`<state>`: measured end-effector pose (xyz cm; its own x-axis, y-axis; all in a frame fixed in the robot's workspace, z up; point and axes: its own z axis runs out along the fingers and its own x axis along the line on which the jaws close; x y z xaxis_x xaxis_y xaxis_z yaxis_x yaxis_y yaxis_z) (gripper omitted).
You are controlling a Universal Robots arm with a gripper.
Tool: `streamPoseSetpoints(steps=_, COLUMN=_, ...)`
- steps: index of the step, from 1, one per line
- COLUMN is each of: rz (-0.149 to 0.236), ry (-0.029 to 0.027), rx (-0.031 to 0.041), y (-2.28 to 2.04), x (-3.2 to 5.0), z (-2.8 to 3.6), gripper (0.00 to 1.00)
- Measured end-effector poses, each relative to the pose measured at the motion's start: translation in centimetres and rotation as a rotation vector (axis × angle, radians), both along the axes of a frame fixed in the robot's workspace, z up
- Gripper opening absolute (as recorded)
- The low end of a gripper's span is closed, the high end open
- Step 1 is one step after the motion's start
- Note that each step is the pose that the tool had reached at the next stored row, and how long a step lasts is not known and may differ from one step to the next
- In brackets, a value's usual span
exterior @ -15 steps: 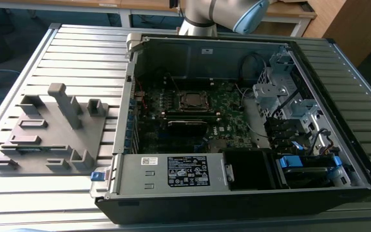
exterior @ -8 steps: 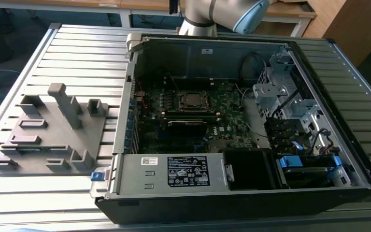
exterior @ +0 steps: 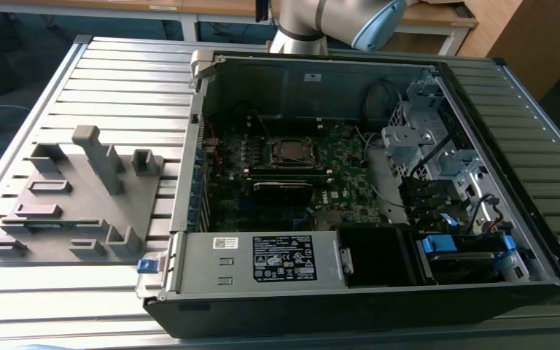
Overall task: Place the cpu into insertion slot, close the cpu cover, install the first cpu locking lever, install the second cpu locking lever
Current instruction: 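Install the first cpu locking lever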
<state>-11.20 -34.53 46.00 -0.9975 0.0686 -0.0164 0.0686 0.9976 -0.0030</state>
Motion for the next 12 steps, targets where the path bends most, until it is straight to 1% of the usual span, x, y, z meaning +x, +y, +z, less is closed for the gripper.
streamPoseSetpoints(steps=4, rz=0.0, ry=0.0, rx=0.0, y=0.0, x=0.0, z=-0.26, gripper=0.1)
streamPoseSetpoints(steps=12, rz=0.0, ry=0.0, rx=0.0, y=0.0, x=0.0, z=-1.43, gripper=0.1)
